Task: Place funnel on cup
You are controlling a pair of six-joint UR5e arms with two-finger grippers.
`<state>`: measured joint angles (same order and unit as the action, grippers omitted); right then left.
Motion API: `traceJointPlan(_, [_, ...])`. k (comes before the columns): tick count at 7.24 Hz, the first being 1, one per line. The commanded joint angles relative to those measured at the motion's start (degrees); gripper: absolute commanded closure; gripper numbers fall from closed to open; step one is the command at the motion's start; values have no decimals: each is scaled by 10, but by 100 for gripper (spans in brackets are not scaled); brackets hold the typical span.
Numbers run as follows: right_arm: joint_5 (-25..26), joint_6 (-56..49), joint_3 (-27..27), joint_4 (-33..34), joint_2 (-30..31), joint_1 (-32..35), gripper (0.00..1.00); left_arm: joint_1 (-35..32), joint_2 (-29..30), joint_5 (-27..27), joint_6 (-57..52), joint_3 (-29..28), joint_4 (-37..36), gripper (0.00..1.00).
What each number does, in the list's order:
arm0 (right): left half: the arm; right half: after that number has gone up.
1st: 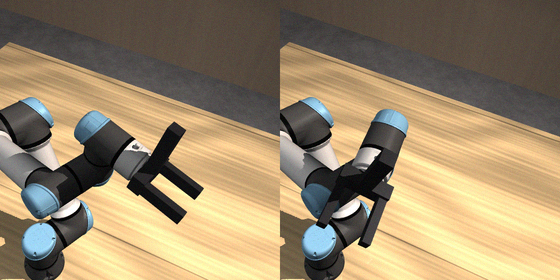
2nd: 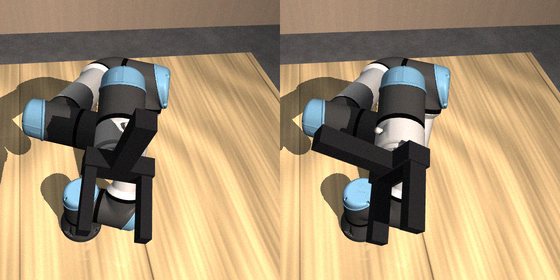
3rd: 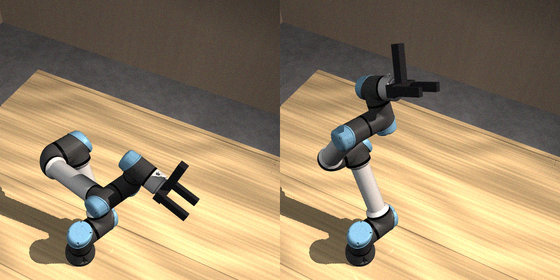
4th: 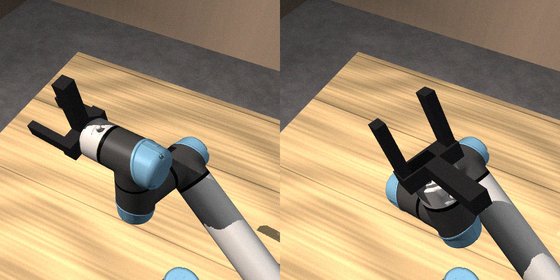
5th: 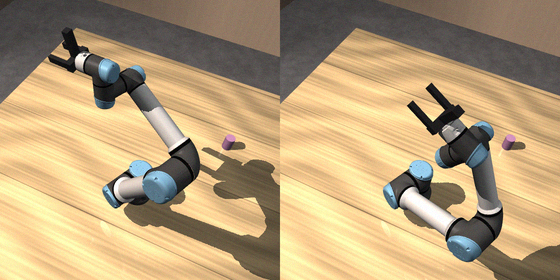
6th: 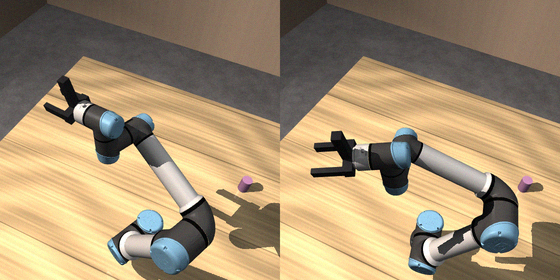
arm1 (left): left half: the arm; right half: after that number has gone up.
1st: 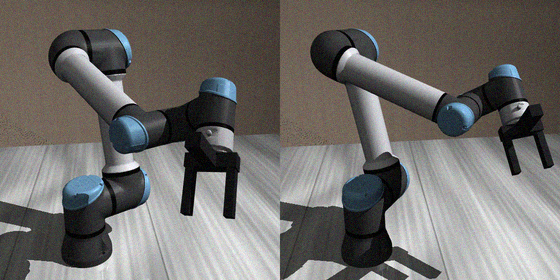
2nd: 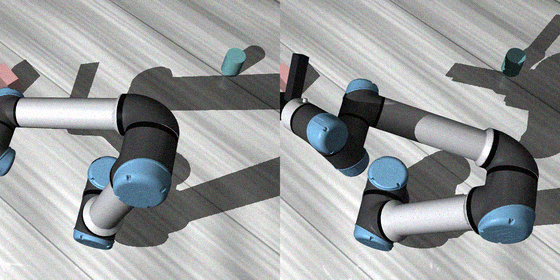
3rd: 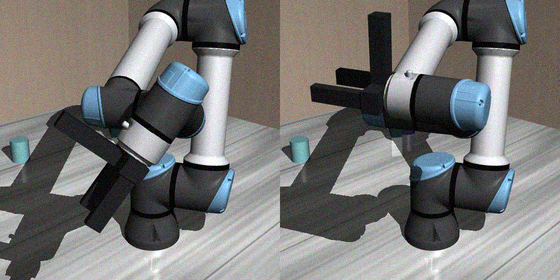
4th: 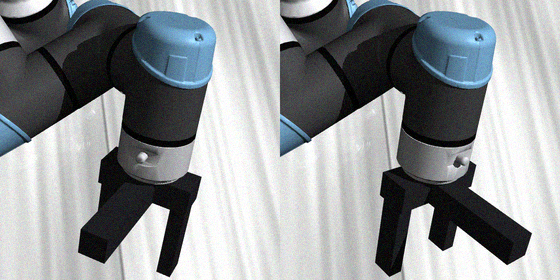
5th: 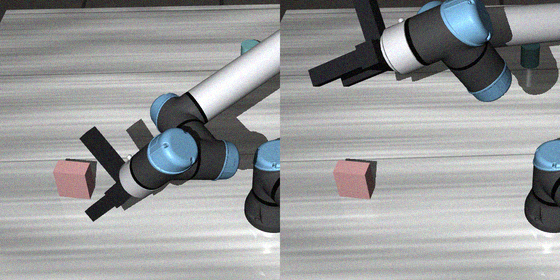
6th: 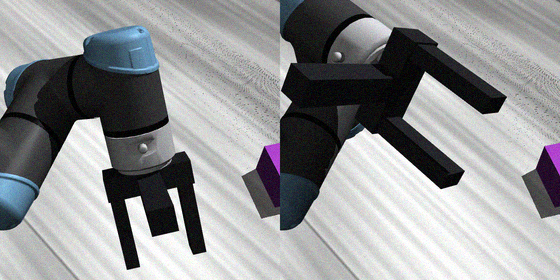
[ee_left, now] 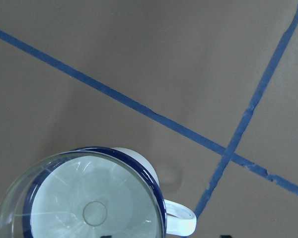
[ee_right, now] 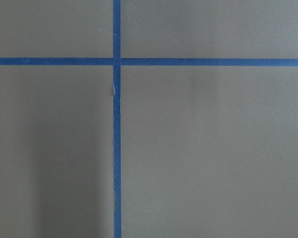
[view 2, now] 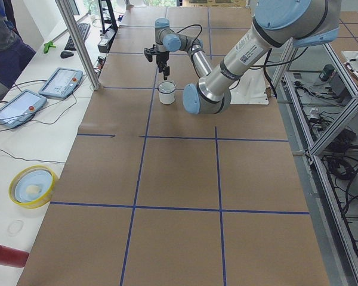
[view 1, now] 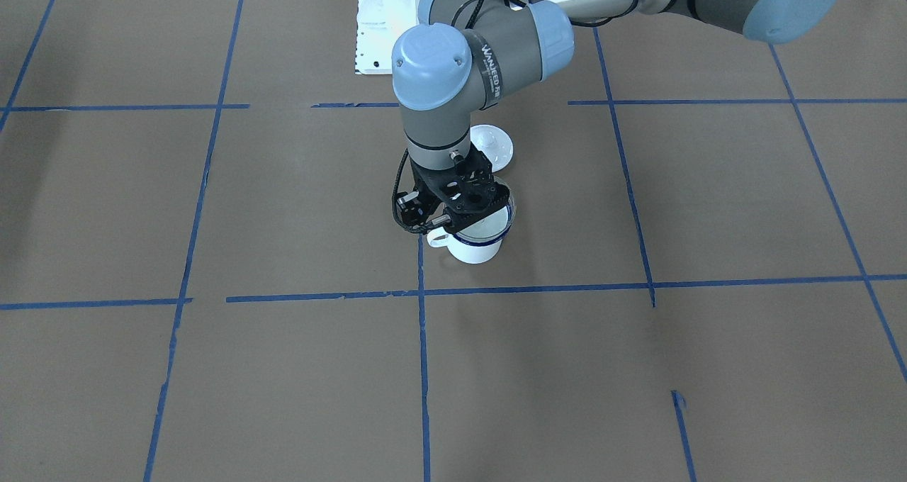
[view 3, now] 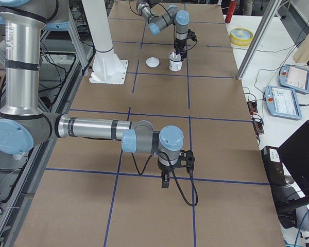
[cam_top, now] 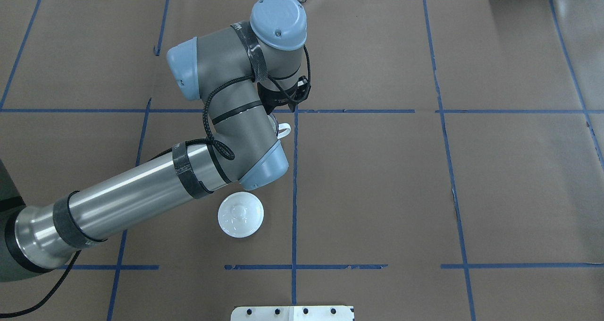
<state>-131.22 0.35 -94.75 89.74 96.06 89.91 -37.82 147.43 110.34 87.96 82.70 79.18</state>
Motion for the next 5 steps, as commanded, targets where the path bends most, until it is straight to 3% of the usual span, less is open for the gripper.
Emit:
traceJointPlan(1, [0,0,0,0,0,0,0,-57,-48,46,-153,118,-49,0])
traceJointPlan(2, [0,0,0,0,0,0,0,-106,-125,50,-238,215,-51,0])
traceJointPlan(3, [0,0,0,0,0,0,0,-174,-184,70,-355,264,-51,0])
traceJointPlan(5, [0,0,0,0,0,0,0,-315,-299,110,-629,278,-49,0])
